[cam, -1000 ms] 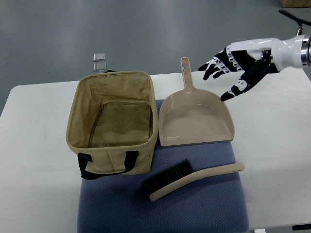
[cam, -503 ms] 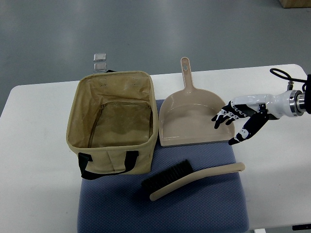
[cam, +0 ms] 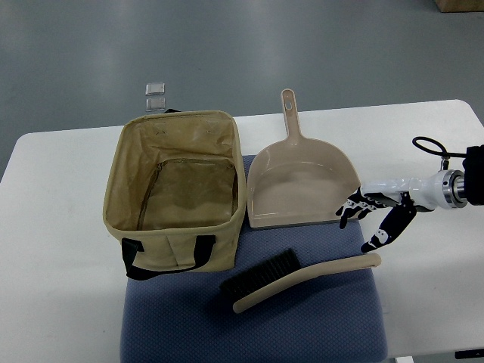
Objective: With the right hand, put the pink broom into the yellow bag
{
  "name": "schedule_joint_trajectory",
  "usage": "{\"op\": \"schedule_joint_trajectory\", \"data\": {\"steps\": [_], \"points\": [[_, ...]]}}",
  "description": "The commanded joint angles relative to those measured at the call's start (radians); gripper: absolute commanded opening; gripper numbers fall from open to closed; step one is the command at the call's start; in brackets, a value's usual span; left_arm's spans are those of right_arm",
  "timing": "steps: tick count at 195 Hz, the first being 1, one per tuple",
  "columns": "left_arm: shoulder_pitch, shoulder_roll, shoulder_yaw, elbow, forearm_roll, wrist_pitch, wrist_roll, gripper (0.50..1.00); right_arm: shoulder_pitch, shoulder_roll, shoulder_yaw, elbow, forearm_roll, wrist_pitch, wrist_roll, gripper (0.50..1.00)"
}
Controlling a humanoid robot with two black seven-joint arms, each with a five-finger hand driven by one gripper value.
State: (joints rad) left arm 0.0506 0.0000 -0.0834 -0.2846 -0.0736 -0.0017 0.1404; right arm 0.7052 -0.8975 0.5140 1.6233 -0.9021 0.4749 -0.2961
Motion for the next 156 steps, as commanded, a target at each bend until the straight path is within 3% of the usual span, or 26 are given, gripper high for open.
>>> {"op": "schedule_joint_trajectory", "data": {"steps": [1, 46, 68, 99, 119, 156], "points": [[0.000, 0.000, -0.001, 0.001, 0.000, -0.001, 0.001, 1.000, 0.000, 0.011, -0.002, -0.010, -0.057, 0.001, 0.000, 0.889], [0.000, 0.000, 0.001, 0.001, 0.000, -0.001, 0.001, 1.000, 0.142, -0.011, -0.005, -0.077, -0.126, 0.021, 0.005, 0.905], [0.000, 0.000, 0.002, 0.001, 0.000, 0.000, -0.001, 1.000, 0.258, -0.057, 0.007, -0.169, -0.169, 0.136, 0.052, 0.921], [0.000, 0.000, 0.001, 0.001, 0.000, -0.001, 0.001, 1.000, 0.306, -0.074, 0.145, -0.289, -0.037, 0.136, 0.163, 0.924], [0.000, 0.000, 0.001, 0.001, 0.000, -0.003, 0.001, 1.000, 0.313, -0.081, 0.196, -0.372, -0.026, 0.136, 0.175, 0.924], [0.000, 0.000, 0.002, -0.001, 0.000, -0.001, 0.001, 1.000, 0.379, -0.136, 0.192, -0.372, -0.366, 0.136, 0.180, 0.928]]}}
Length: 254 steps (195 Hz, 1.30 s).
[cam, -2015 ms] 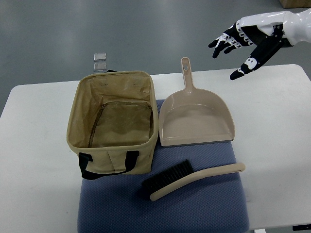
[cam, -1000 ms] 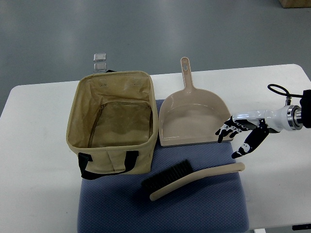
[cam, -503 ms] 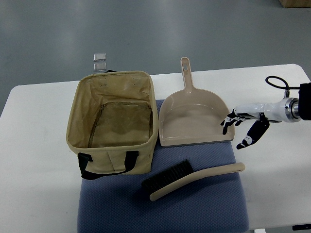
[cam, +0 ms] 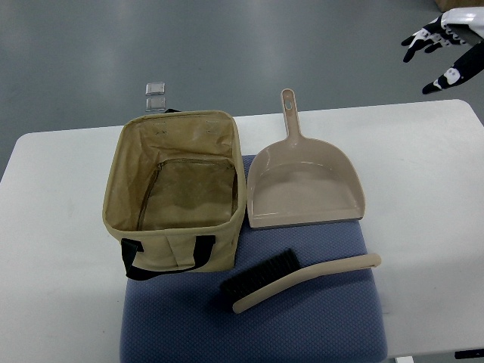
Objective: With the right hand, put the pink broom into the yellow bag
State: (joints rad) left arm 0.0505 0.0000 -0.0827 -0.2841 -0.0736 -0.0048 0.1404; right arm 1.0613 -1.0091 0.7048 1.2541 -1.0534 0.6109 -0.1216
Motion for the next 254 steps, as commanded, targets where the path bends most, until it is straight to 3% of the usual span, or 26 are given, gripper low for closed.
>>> {"op": "schedule_joint_trajectory", "data": {"steps": [1, 24, 73, 124, 154, 254], "points": [[0.000, 0.000, 0.001, -0.001, 0.000, 0.002, 0.001, 1.000, 0.023, -0.026, 0.001, -0.004, -0.243, 0.000, 0.007, 0.928], [0.000, 0.000, 0.003, -0.001, 0.000, 0.003, 0.001, 1.000, 0.017, -0.020, -0.002, 0.001, -0.447, 0.000, 0.031, 0.928], [0.000, 0.000, 0.001, -0.001, 0.000, -0.001, -0.001, 1.000, 0.006, 0.034, -0.060, 0.105, -0.511, 0.000, 0.020, 0.930], [0.000, 0.000, 0.000, 0.000, 0.000, -0.003, 0.001, 1.000, -0.129, 0.072, -0.062, 0.323, -0.367, 0.000, -0.019, 0.930], [-0.001, 0.000, -0.002, -0.001, 0.000, -0.003, -0.001, 1.000, -0.202, 0.133, -0.054, 0.341, -0.243, 0.000, -0.076, 0.930], [0.000, 0.000, -0.002, -0.001, 0.000, -0.003, -0.001, 1.000, -0.477, 0.216, -0.034, 0.419, -0.178, 0.000, -0.075, 0.928]]}}
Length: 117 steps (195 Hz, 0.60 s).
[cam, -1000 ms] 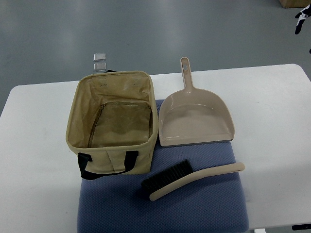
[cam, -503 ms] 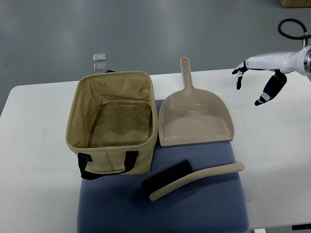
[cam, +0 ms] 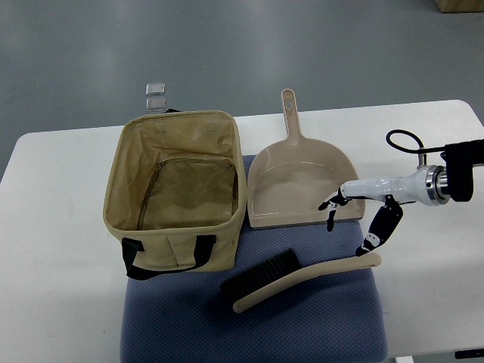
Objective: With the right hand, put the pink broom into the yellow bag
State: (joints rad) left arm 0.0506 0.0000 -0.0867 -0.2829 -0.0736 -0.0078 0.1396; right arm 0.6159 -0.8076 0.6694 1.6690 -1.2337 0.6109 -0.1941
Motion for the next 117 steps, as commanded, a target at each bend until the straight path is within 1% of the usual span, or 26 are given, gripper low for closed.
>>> {"op": "schedule_joint_trajectory", "data": {"steps": [1, 75, 91, 117], "points": [[0.000, 0.000, 0.002, -0.002, 0.000, 0.000, 0.000, 1.000, -0.031, 0.015, 0.001, 0.005, 0.002, 0.000, -0.002, 0.928], [0.000, 0.000, 0.002, -0.001, 0.000, 0.005, 0.002, 1.000, -0.093, 0.033, 0.002, 0.003, -0.032, 0.000, -0.019, 0.926], [0.000, 0.000, 0.004, -0.001, 0.000, 0.006, 0.002, 1.000, -0.104, 0.045, 0.001, -0.003, -0.056, -0.043, -0.028, 0.926], [0.000, 0.000, 0.004, -0.002, 0.000, 0.005, 0.002, 1.000, -0.120, 0.056, 0.002, -0.008, -0.093, -0.059, -0.030, 0.926]]}}
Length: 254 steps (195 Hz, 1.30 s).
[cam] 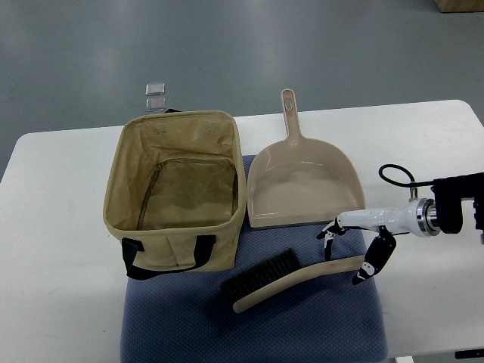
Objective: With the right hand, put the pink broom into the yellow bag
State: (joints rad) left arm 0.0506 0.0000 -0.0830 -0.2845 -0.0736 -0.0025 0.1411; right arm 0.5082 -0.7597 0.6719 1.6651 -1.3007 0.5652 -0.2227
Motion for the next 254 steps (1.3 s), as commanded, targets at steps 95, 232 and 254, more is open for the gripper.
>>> {"op": "schedule_joint_trajectory", "data": {"steps": [95, 232, 254], "points": [[0.000, 0.000, -0.001, 0.001, 0.000, 0.001, 0.000, 1.000, -0.040, 0.051, 0.002, -0.030, -0.058, -0.080, -0.021, 0.924], [0.000, 0.000, 0.000, -0.001, 0.000, 0.004, 0.000, 1.000, -0.071, 0.066, 0.000, -0.041, -0.100, -0.099, -0.018, 0.827], [0.000, 0.000, 0.002, -0.001, 0.000, 0.004, 0.000, 1.000, -0.076, 0.077, 0.002, -0.054, -0.127, -0.105, -0.013, 0.750]]}}
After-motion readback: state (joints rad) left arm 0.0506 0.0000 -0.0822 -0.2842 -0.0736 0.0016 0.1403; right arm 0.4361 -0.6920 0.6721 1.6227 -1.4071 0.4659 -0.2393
